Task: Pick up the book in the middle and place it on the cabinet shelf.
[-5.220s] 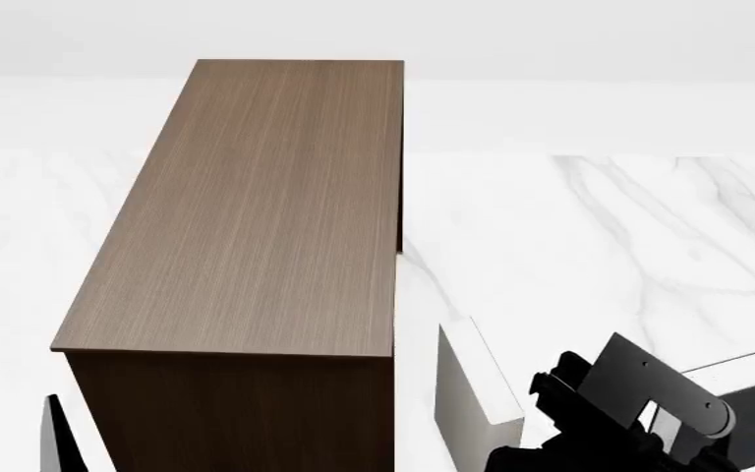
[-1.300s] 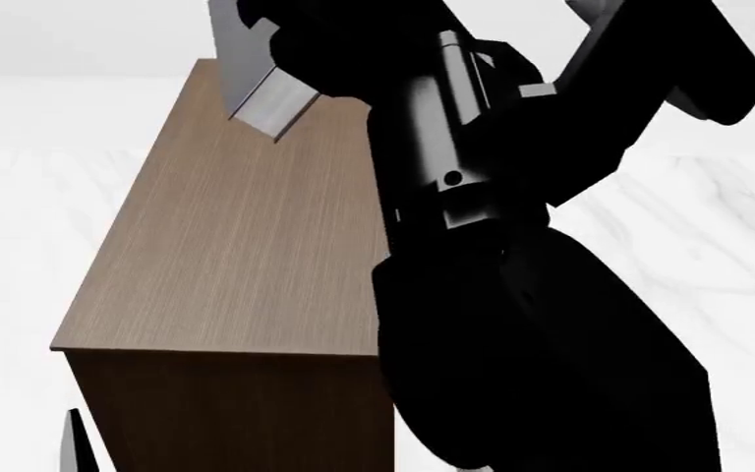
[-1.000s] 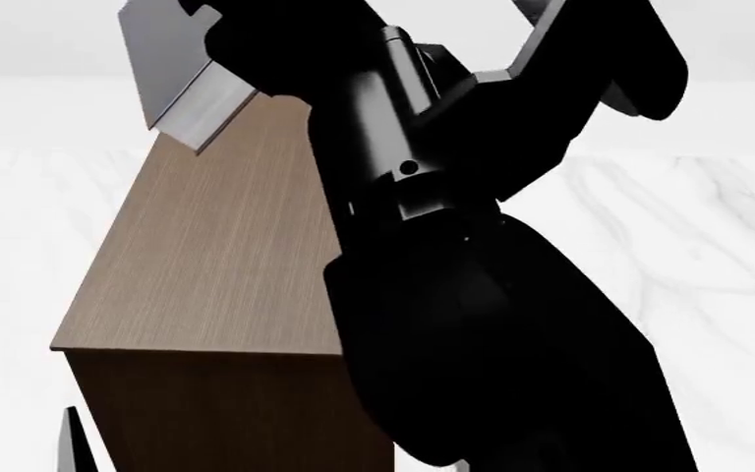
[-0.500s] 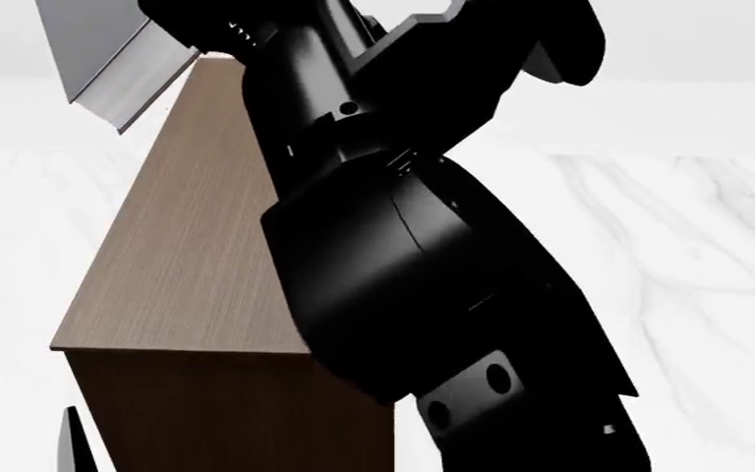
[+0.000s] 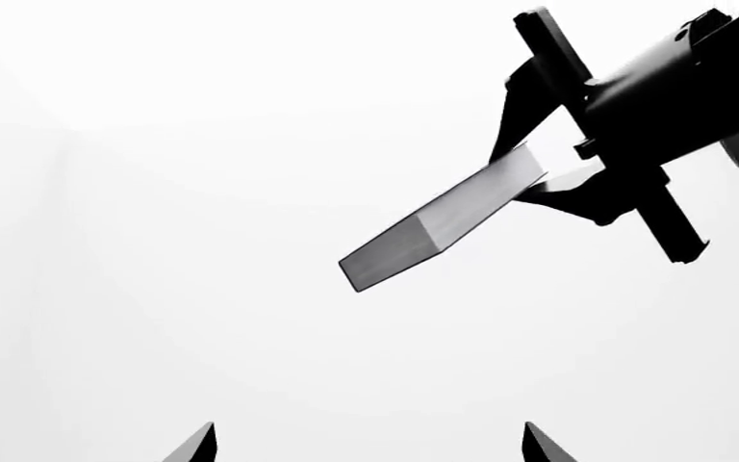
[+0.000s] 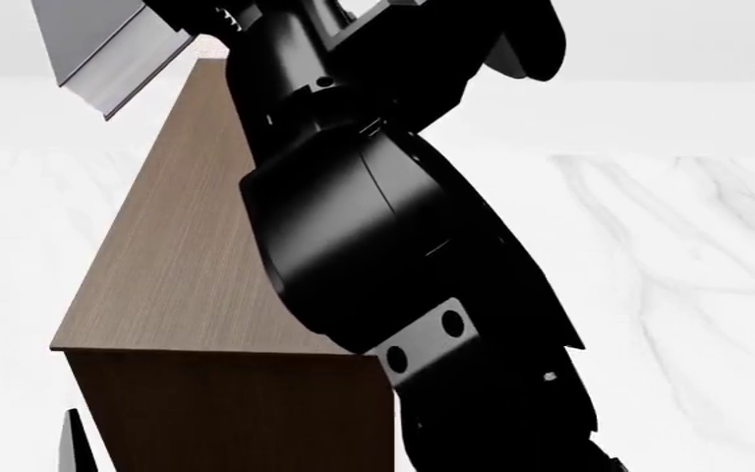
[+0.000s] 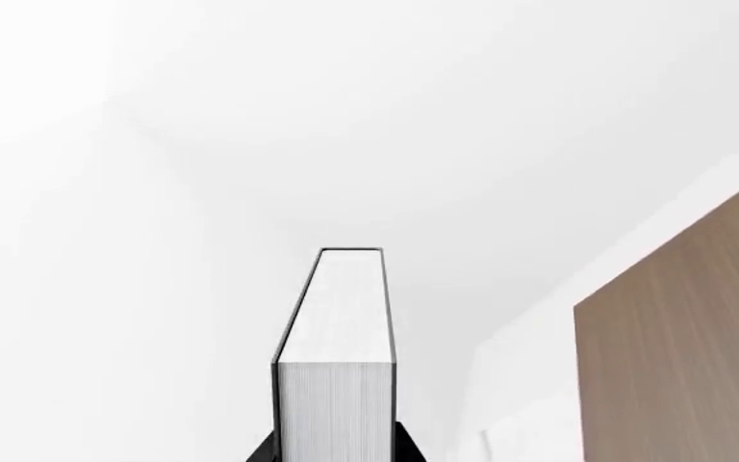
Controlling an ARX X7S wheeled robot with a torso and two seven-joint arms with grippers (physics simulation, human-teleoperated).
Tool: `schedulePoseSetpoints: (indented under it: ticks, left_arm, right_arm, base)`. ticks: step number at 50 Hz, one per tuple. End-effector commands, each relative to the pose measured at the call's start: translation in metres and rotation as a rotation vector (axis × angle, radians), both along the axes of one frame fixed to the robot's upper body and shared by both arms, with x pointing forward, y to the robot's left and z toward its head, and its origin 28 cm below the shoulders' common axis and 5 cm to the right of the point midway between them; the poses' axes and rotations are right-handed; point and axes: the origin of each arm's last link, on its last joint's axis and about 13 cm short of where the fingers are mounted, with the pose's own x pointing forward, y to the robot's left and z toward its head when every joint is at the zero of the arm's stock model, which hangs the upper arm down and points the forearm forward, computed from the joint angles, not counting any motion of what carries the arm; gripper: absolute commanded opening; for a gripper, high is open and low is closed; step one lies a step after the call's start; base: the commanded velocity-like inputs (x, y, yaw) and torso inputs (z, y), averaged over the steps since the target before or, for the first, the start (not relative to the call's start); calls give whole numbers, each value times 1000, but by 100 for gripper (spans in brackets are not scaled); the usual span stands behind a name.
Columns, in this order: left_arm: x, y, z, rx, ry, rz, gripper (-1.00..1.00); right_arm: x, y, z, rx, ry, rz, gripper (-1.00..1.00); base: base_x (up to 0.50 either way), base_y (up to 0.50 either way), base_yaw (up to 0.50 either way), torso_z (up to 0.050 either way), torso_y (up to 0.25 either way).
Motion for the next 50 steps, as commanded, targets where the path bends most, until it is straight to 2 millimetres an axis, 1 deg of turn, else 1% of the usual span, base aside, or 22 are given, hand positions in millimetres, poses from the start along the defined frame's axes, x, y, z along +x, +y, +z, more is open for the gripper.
schedulePoseSetpoints:
  ticks: [1, 21, 32, 42, 50]
  left_arm:
    - [0, 0, -1, 0, 1, -2, 100]
    - [0, 0, -2, 0, 3, -6, 100]
    - [-1, 0, -1, 1, 3, -9, 100]
    - [-1, 0, -1, 1, 3, -9, 100]
    - [-1, 0, -1, 1, 3, -9, 100]
  right_arm:
    - [10, -2, 5, 35, -32, -41, -100]
    - [13, 5, 0, 13, -37, -48, -100]
    - [19, 8, -1, 0, -39, -52, -100]
    - [27, 9, 1, -6, -43, -69, -100]
    - [27, 10, 2, -14, -48, -73, -100]
  base:
    - [0, 0, 0, 0, 0]
    - [0, 0, 0, 1, 2]
    - [0, 0, 0, 0, 1]
    - [0, 0, 0, 0, 2]
    - [0, 0, 0, 1, 1]
